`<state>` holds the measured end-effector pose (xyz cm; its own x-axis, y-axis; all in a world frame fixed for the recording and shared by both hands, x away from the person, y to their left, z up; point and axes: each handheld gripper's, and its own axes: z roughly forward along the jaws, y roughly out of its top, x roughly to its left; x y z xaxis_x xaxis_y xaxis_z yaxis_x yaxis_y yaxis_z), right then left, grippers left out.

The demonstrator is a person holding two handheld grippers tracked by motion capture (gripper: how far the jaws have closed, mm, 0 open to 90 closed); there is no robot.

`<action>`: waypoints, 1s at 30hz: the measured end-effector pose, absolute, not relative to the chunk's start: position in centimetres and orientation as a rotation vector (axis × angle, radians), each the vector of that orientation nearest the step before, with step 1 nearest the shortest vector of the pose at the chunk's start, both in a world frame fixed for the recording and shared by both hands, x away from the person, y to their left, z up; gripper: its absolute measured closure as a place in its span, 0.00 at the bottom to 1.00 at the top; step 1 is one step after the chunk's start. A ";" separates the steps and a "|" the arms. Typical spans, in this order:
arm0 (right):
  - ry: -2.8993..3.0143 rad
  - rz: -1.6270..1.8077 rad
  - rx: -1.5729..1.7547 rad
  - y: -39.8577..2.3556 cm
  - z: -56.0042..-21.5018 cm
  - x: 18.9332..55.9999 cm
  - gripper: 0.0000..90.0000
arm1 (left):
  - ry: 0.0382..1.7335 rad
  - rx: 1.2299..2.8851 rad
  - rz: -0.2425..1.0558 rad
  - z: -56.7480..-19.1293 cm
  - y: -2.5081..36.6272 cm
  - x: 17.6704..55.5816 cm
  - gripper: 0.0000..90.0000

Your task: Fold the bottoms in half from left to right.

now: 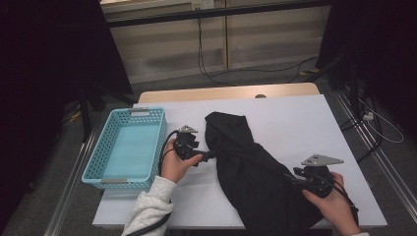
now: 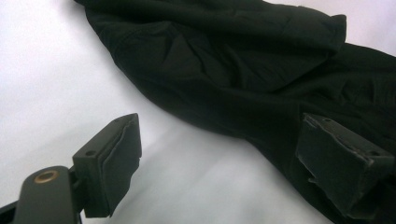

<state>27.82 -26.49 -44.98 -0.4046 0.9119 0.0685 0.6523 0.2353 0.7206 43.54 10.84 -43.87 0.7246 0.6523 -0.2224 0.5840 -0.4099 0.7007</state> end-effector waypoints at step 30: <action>2.166 0.958 1.481 -28.1 -45.4 27.8 0.73 | 0.940 2.124 0.108 -43.8 11.0 43.2 0.16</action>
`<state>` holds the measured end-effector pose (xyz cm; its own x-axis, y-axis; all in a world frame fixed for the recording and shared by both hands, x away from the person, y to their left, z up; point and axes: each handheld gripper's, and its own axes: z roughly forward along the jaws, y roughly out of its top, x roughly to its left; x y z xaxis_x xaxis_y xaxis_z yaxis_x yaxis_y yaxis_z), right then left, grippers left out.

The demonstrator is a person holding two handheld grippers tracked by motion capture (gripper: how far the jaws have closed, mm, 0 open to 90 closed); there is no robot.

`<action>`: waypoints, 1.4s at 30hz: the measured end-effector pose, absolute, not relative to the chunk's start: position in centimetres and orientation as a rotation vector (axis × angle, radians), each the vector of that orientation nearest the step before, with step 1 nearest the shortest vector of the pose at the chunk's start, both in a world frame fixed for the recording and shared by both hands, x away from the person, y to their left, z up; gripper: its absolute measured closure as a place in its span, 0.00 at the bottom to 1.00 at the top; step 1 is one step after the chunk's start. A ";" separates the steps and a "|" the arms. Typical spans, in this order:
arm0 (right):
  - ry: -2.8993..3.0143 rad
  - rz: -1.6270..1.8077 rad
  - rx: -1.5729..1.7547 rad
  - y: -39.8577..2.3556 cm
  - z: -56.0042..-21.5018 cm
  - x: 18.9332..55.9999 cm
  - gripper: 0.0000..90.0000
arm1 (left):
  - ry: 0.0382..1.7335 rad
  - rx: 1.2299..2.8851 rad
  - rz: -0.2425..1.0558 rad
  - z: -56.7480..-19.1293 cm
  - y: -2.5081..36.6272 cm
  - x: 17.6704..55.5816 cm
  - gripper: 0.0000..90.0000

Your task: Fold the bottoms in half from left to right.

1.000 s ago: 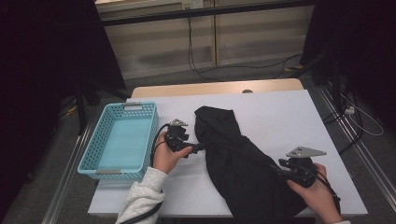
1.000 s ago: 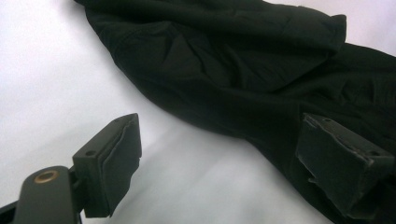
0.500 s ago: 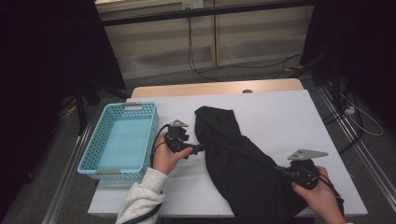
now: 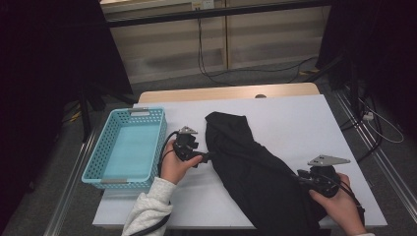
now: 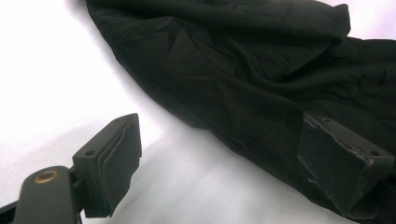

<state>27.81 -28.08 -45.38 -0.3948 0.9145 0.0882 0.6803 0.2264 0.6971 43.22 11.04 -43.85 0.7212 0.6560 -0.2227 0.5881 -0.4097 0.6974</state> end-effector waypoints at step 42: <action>2.184 0.962 1.431 -27.4 -45.5 28.4 0.59 | 1.124 2.115 0.106 -45.5 8.1 47.1 0.25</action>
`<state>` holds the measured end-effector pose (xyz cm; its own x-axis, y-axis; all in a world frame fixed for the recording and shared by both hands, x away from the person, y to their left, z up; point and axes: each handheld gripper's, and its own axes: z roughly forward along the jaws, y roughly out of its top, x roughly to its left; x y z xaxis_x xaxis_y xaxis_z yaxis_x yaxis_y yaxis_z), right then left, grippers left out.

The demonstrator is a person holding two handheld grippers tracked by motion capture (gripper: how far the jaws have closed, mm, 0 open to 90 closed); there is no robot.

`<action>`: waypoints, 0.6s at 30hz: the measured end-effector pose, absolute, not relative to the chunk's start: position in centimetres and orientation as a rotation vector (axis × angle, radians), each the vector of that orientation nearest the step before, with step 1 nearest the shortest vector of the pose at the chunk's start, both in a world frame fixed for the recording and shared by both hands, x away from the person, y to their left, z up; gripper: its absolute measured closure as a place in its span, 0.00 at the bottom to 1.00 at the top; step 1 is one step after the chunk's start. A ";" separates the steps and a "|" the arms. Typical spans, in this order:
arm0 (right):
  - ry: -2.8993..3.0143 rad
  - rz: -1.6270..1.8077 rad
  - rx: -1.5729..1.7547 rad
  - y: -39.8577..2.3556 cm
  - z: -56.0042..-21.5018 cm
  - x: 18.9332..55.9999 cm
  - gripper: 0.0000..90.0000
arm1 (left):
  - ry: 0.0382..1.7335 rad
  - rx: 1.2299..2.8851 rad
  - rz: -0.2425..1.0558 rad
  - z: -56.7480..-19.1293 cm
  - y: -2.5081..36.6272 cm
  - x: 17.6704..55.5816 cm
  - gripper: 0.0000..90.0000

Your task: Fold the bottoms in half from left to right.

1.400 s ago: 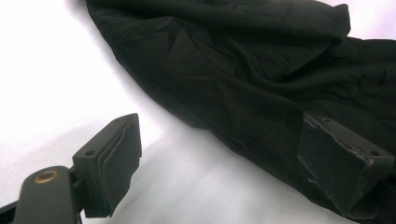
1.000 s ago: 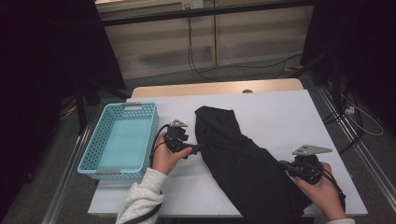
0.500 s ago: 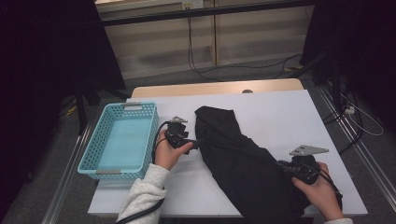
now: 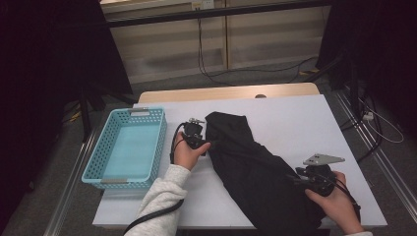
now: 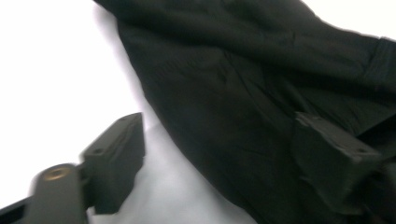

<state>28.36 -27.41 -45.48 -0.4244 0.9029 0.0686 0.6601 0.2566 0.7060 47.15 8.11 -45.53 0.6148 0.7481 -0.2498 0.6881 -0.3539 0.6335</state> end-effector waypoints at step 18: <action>2.216 0.931 1.469 -27.7 -45.6 27.8 0.59 | 1.137 2.087 0.004 -45.0 9.0 46.9 0.98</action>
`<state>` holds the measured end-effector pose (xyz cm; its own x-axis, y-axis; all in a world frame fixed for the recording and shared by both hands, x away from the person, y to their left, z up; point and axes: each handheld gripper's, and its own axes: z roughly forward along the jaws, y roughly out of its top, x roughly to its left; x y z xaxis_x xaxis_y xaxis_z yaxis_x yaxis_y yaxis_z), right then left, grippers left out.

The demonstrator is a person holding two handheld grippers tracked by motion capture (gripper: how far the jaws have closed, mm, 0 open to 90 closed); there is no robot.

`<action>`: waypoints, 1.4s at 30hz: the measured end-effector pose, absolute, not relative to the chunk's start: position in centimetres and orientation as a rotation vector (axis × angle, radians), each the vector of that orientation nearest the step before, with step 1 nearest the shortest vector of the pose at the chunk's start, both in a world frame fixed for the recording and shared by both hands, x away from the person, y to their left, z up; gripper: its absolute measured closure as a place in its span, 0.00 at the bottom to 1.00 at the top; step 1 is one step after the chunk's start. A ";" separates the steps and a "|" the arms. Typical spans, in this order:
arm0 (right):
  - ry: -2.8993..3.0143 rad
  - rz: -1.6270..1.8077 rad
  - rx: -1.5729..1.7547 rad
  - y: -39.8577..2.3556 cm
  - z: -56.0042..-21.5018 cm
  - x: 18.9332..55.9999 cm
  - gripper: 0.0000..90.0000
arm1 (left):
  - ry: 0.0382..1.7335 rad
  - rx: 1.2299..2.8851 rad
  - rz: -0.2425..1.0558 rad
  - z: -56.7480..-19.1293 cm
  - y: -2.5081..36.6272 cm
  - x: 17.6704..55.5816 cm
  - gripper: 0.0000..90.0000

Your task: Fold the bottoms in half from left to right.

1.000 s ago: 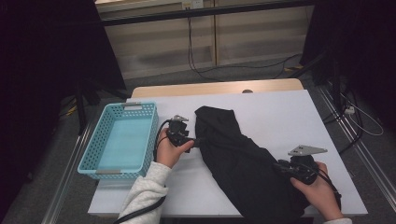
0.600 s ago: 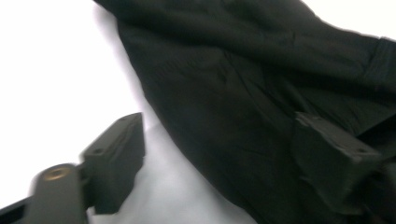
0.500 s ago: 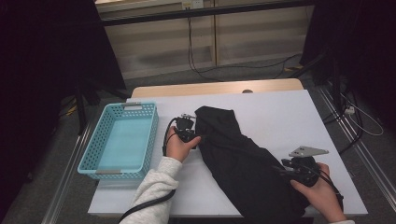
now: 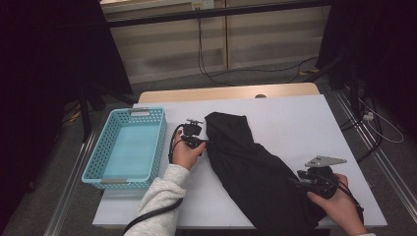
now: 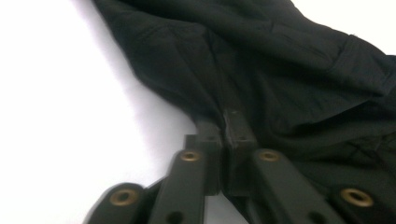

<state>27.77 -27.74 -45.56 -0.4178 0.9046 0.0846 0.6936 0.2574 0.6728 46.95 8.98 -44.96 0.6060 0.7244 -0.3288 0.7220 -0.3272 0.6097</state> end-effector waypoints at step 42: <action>2.181 0.983 1.526 -29.8 -45.8 28.5 0.98 | 1.123 2.037 0.025 -45.4 10.0 46.8 0.72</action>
<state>28.45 -29.76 -45.76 -0.3887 0.9116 0.1340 0.7040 0.2000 0.6814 46.83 10.01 -45.40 0.6069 0.7203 -0.3359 0.7049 -0.2925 0.6462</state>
